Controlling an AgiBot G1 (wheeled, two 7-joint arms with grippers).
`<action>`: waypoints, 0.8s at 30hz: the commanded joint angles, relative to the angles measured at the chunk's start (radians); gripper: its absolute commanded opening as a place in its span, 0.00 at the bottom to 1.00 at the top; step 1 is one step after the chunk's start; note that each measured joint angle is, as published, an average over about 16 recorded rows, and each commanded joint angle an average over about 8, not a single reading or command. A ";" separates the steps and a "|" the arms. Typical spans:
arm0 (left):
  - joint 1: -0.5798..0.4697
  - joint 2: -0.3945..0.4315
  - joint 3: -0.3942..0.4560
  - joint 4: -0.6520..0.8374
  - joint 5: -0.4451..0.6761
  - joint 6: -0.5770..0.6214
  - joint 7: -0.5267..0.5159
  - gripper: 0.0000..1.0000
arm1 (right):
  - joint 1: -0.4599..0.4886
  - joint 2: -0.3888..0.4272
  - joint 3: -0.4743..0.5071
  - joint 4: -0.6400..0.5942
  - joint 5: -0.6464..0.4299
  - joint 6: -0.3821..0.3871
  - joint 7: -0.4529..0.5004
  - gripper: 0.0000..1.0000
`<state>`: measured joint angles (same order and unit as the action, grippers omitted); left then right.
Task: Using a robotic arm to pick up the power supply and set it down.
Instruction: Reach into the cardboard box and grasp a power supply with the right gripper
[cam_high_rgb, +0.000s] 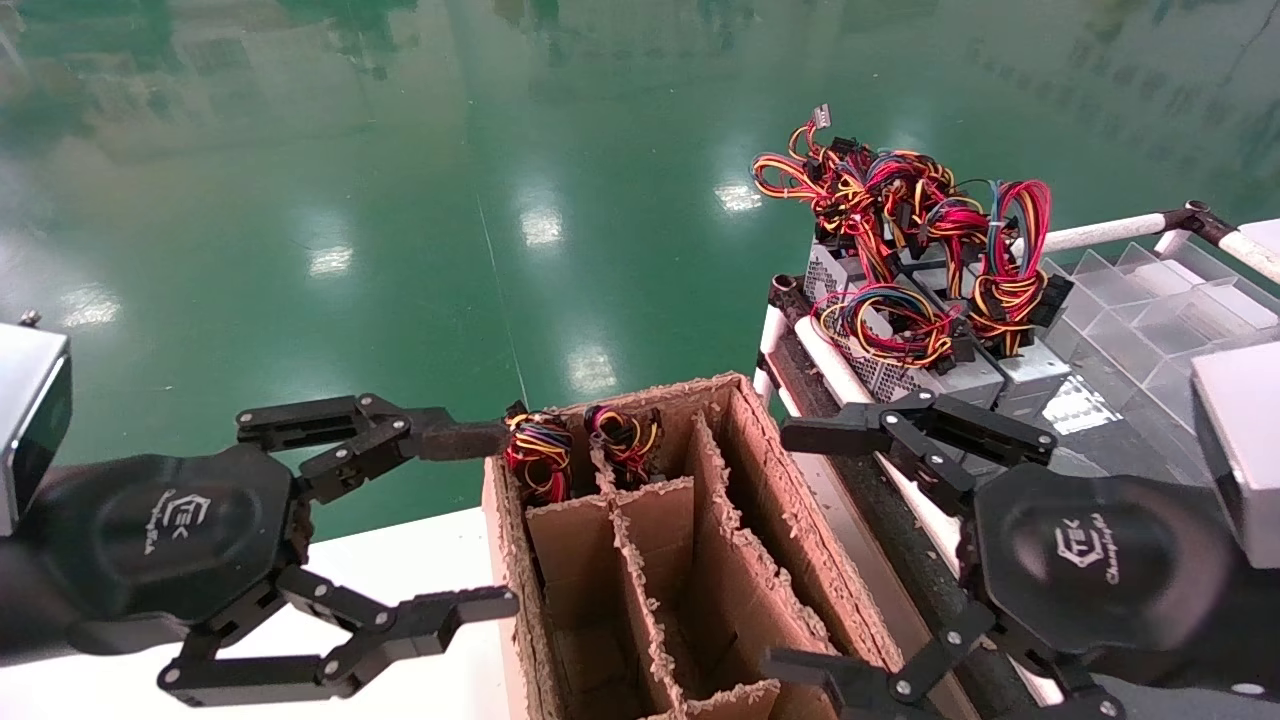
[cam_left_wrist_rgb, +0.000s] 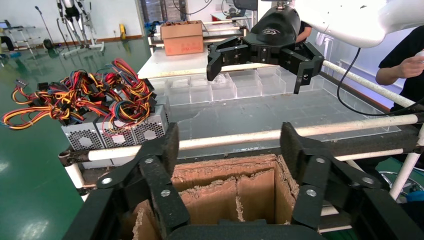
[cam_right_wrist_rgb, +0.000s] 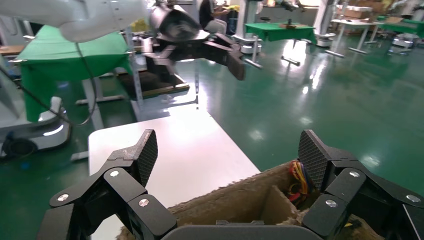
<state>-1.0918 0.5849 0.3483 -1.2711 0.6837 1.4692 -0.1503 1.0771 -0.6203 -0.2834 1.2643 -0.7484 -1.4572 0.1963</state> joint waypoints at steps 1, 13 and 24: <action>0.000 0.000 0.000 0.000 0.000 0.000 0.000 1.00 | 0.000 0.000 0.000 -0.006 -0.002 0.008 0.003 1.00; 0.000 0.000 0.000 0.000 0.000 0.000 0.000 1.00 | 0.037 -0.099 -0.057 -0.030 -0.120 0.142 0.017 1.00; 0.000 0.000 0.000 0.001 -0.001 0.000 0.000 1.00 | 0.047 -0.121 -0.070 -0.047 -0.146 0.176 0.028 1.00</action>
<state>-1.0917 0.5847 0.3487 -1.2704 0.6830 1.4690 -0.1500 1.1329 -0.7548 -0.3611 1.2097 -0.9114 -1.2648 0.2270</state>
